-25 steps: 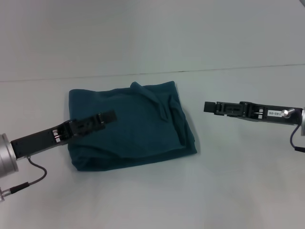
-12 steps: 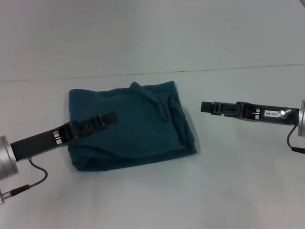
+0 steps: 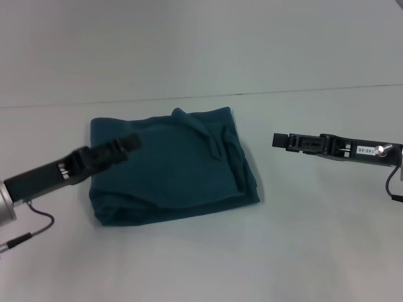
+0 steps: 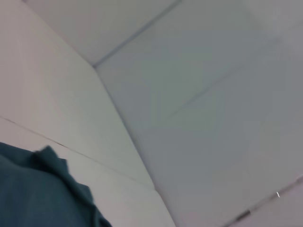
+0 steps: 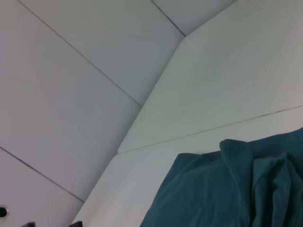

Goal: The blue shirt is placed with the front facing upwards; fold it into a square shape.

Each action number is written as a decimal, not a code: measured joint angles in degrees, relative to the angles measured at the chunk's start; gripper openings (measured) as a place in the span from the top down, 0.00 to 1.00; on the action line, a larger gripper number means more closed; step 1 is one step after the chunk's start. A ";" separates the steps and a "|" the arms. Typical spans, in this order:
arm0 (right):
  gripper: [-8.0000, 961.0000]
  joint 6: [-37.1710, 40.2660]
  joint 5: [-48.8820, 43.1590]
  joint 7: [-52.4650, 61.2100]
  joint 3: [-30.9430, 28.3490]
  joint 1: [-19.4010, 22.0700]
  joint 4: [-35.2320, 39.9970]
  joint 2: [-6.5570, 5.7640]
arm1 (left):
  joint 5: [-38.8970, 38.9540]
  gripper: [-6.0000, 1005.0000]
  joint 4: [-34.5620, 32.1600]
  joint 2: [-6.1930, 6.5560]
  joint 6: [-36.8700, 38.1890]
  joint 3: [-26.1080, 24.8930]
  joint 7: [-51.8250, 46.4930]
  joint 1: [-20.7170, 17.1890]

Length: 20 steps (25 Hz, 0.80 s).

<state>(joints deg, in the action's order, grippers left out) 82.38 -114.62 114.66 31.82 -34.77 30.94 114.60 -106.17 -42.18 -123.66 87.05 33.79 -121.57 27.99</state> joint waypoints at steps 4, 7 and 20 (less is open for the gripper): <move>0.22 -0.17 0.01 -0.05 0.00 -0.01 0.00 -0.07 | -0.37 0.18 0.00 0.17 -4.45 -1.24 -8.92 -0.06; 0.22 -0.60 0.01 -0.25 -0.15 0.00 0.05 -0.29 | -2.69 0.18 0.00 0.29 -7.20 -1.21 -15.76 -0.04; 0.22 -2.21 1.45 -0.35 -0.79 -0.60 2.21 -0.52 | -16.25 0.18 -1.04 1.71 -9.14 -1.28 -28.93 1.59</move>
<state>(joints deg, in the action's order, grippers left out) 80.17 -113.16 114.30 31.03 -35.38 33.16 114.08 -122.42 -43.22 -121.95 77.90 32.51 -150.50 29.59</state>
